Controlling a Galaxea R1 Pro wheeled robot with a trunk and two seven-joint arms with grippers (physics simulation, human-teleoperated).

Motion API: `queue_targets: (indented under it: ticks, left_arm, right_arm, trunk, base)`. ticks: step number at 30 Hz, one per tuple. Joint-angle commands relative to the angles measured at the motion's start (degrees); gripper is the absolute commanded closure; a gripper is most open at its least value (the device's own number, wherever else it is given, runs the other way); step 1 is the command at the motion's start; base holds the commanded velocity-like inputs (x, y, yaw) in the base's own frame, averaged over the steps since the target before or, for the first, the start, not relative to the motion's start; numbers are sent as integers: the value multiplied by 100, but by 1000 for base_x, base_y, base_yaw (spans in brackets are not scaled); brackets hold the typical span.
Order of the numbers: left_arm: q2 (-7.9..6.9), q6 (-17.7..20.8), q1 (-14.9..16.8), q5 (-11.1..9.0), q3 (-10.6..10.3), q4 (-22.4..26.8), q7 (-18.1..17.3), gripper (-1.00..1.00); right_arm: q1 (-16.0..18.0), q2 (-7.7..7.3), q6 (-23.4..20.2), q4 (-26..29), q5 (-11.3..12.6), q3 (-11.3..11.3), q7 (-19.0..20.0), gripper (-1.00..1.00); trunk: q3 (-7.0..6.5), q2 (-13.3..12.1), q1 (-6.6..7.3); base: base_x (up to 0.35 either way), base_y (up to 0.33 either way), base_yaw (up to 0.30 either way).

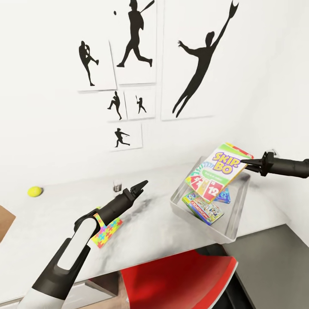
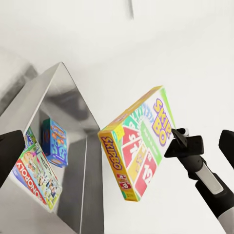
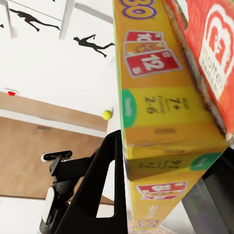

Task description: Put all the toys in the child's room - the three board games (two on the bed and one on the table), the two jigsaw puzzles on the table, and the tennis ball on the table - inside the toy box on the table in the child's room.

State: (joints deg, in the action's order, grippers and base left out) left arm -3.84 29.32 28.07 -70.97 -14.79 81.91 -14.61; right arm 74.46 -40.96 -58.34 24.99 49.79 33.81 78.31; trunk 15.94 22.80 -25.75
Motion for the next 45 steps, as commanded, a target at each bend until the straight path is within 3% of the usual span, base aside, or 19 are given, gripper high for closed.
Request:
queue_targets:
  ticks: [1, 19, 24, 28, 29, 34, 37, 41, 45]
  left_arm:
    - [-3, 21, 5, -38, -4, 1, 2, -100]
    - [-18, 25, 5, -44, 13, 7, -49, -100]
    - [-51, 104, 40, -103, 18, 346, 18, -100]
    - [-32, 468, 375, -277, 139, 688, 485, -100]
    - [-4, 713, 626, -495, 203, 807, 905, -100]
    - [92, 1021, 1099, -1131, 271, 950, 1881, -100]
    - [147, 1111, 1344, -1406, 286, 991, 2283, -100]
    - [223, 1177, 1532, -1562, 291, 1012, 2525, -100]
    - [244, 1198, 1606, -1599, 292, 1016, 2660, -100]
  right_arm:
    - [10, 0, -35, -5, 23, 34, 18, 100]
    - [30, 89, -38, -71, -148, 20, -73, 100]
    - [83, 294, -75, -106, -195, 12, -498, 100]
    - [105, 497, -97, -165, -207, 6, -733, 100]
    - [111, 540, -104, -180, -210, 5, -792, 100]
    - [121, 553, -110, -199, -220, -2, -861, 100]
    - [127, 467, -108, -186, -223, -4, -877, 100]
    - [132, 283, -104, -158, -220, -9, -865, 100]
    - [136, 194, -101, -151, -218, -11, -859, 100]
  trunk:
    - [11, 12, -3]
    - [11, 12, -3]
    - [11, 12, -3]
    - [11, 12, -3]
    - [11, 12, -3]
    - [11, 12, -3]
    - [11, 12, -3]
    - [11, 12, -3]
    - [13, 12, -3]
  base:
    - [1, -2, 0]
    - [0, 0, 0]
    - [0, 0, 0]
    - [0, 0, 0]
    - [0, 0, 0]
    - [0, 0, 0]
    - [0, 0, 0]
    - [0, 0, 0]
    - [0, 0, 0]
